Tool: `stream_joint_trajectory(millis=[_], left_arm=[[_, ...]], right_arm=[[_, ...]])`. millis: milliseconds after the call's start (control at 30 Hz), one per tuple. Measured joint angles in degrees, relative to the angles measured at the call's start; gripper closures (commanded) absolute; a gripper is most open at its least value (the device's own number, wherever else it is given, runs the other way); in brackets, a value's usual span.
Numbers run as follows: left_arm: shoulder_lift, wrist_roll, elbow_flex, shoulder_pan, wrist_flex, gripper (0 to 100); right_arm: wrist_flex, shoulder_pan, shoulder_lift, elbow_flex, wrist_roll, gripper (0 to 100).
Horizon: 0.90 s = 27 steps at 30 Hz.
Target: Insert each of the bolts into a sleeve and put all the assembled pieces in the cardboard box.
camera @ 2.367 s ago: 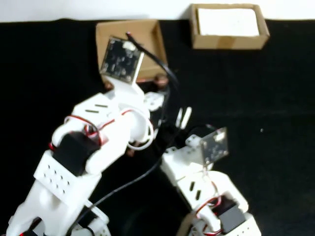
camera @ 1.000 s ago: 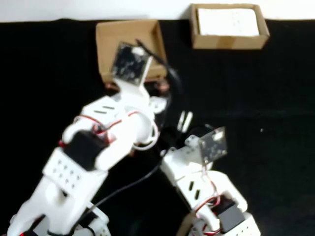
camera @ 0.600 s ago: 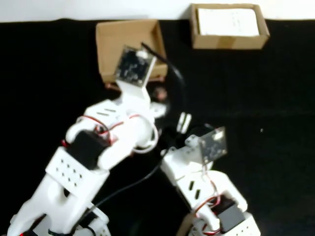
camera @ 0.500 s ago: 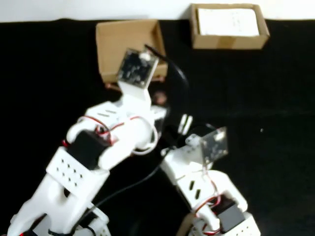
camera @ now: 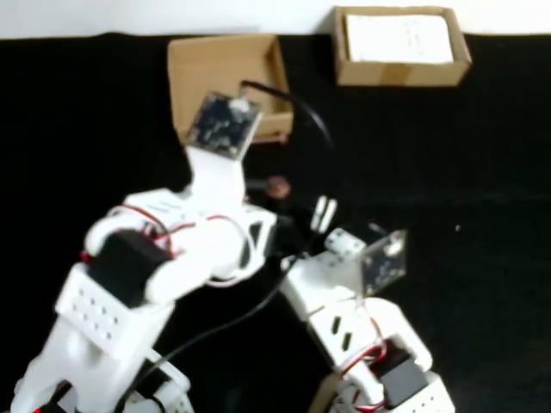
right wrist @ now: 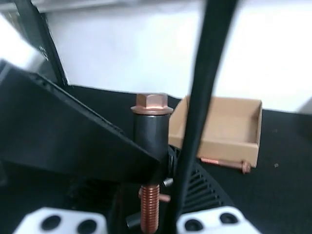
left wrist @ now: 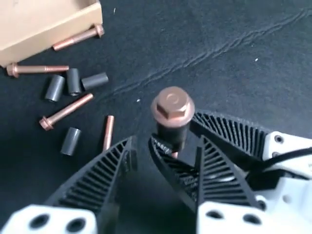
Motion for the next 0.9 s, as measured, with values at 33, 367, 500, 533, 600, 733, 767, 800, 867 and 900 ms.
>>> stream_joint_trajectory(millis=[33, 367, 500, 533, 600, 733, 767, 800, 867, 900], left_arm=[[0.09, 0.00, -1.49, 0.00, 0.70, 80], [-0.18, -4.57, -18.90, -0.35, 5.01, 99], [-2.37, -12.84, -19.52, -0.35, 6.51, 99], [-3.52, -13.80, -19.25, -0.35, 6.51, 99], [-6.86, -14.86, -17.41, -2.02, 6.77, 99], [-13.63, -15.38, -9.05, -9.93, 6.77, 99], [-15.30, -15.38, -6.33, -12.66, 6.77, 99], [-17.23, -15.38, -3.60, -15.21, 6.77, 99], [-21.27, -15.38, 1.85, -20.31, 6.77, 99], [-23.21, -15.38, 4.31, -22.24, 6.77, 99]], right_arm=[[-0.88, 0.79, 0.18, 0.00, 0.00, 99.1], [-10.64, 11.16, 17.23, -5.01, -0.09, 99.1], [-15.38, 11.43, 27.78, -10.20, -0.09, 99.1], [-16.79, 11.43, 30.59, -11.43, -0.09, 99.1], [-19.60, 11.43, 36.31, -14.15, -0.09, 99.1], [-24.44, 11.43, 48.44, -21.10, -0.09, 99.1], [-25.58, 11.43, 51.69, -23.03, -0.09, 99.1], [-26.55, 11.43, 55.03, -25.05, -0.09, 99.1], [-28.31, 11.52, 61.98, -29.36, -0.09, 99.1], [-28.92, 11.69, 65.49, -31.65, -0.09, 99.1]])
